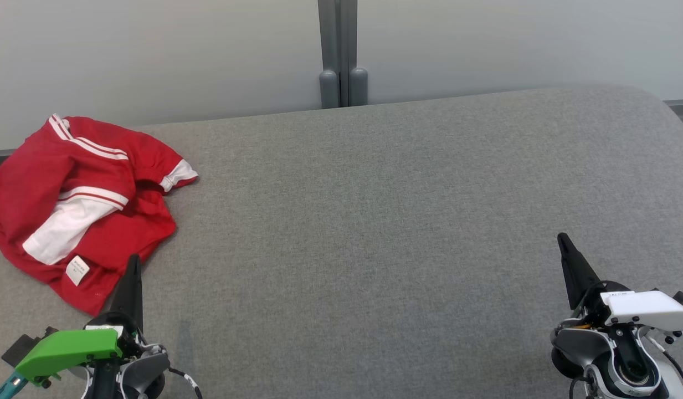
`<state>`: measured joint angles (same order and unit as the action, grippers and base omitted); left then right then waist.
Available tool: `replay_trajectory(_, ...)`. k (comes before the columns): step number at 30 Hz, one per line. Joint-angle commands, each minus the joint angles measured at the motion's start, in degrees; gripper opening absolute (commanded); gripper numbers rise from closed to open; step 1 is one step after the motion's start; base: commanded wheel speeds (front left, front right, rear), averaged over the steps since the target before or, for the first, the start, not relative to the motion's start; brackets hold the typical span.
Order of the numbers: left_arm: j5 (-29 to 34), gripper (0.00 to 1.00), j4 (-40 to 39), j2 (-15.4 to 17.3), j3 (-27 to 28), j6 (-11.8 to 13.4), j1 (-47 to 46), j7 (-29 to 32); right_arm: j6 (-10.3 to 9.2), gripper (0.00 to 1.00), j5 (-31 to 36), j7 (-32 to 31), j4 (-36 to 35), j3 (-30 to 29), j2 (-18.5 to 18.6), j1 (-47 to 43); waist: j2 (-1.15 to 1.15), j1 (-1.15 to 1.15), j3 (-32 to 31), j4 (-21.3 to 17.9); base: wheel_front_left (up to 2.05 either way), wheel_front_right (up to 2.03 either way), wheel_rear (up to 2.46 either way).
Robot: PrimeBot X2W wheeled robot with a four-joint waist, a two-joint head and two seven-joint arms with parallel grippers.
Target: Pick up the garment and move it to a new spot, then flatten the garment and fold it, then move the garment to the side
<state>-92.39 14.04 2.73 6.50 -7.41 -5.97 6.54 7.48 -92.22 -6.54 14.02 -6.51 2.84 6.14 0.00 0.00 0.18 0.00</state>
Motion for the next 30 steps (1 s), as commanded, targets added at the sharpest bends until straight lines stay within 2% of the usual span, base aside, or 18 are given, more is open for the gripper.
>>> replay_trajectory(1, 0.2, 0.00, 0.0, 0.5, 0.0, -0.3, -0.8, 0.0, 0.04, 0.00, -0.4, 0.0, 0.0, 0.0, 0.1, 0.3, 0.00, 0.00, 0.0, 0.0, 0.00, 0.00, 0.00)
replay_trajectory(30, 0.2, 0.00, 0.0, 0.5, 0.0, -0.3, -0.8, 0.0, 0.04, 0.00, -0.4, 0.0, 0.0, 0.0, 0.1, 0.3, 0.00, 0.00, 0.0, 0.0, 0.00, 0.00, 0.00)
